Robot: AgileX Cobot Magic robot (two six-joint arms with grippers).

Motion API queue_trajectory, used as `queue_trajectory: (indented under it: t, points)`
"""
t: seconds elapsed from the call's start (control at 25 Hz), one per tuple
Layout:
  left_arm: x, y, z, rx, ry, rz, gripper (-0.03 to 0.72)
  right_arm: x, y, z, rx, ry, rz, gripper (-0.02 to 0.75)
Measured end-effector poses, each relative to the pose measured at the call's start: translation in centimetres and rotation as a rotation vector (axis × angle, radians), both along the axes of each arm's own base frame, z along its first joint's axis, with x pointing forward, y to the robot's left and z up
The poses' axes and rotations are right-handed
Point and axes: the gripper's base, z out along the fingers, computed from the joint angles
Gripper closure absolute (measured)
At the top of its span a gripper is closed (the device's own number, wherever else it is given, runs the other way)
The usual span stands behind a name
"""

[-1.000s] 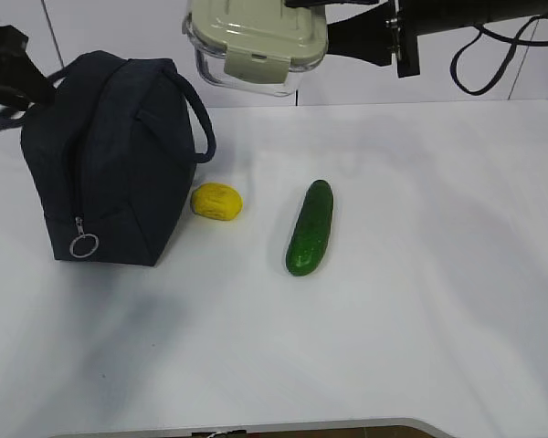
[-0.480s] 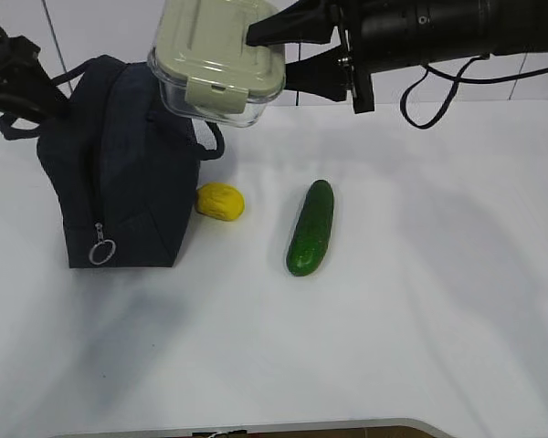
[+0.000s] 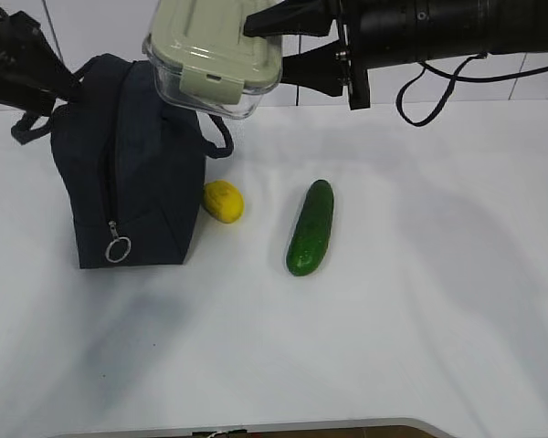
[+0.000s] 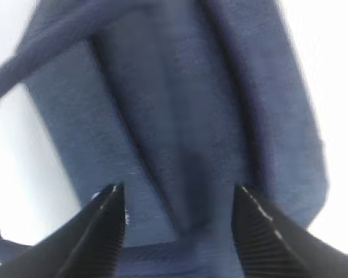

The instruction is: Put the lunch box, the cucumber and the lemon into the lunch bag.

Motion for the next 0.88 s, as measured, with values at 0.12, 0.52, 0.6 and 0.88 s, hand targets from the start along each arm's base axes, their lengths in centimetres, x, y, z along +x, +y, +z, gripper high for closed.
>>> queue_trajectory:
  t: [0.12, 0.52, 0.6, 0.88]
  points:
    - [0.1, -0.3, 1.1, -0.038, -0.02, -0.008, 0.256, -0.1, 0.0, 0.0, 0.003, 0.0, 0.007, 0.36]
    - [0.8, -0.4, 1.5, -0.055, -0.031, -0.008, 0.256, -0.1, 0.0, 0.0, 0.004, -0.002, 0.009, 0.36]
    - [1.1, -0.4, 0.6, -0.056, -0.01, -0.008, 0.256, -0.1, 0.0, 0.0, 0.004, -0.004, 0.009, 0.36]
    - [2.0, -0.3, -1.6, -0.059, 0.044, -0.004, 0.353, -0.1, 0.0, 0.0, 0.004, -0.004, 0.009, 0.36]
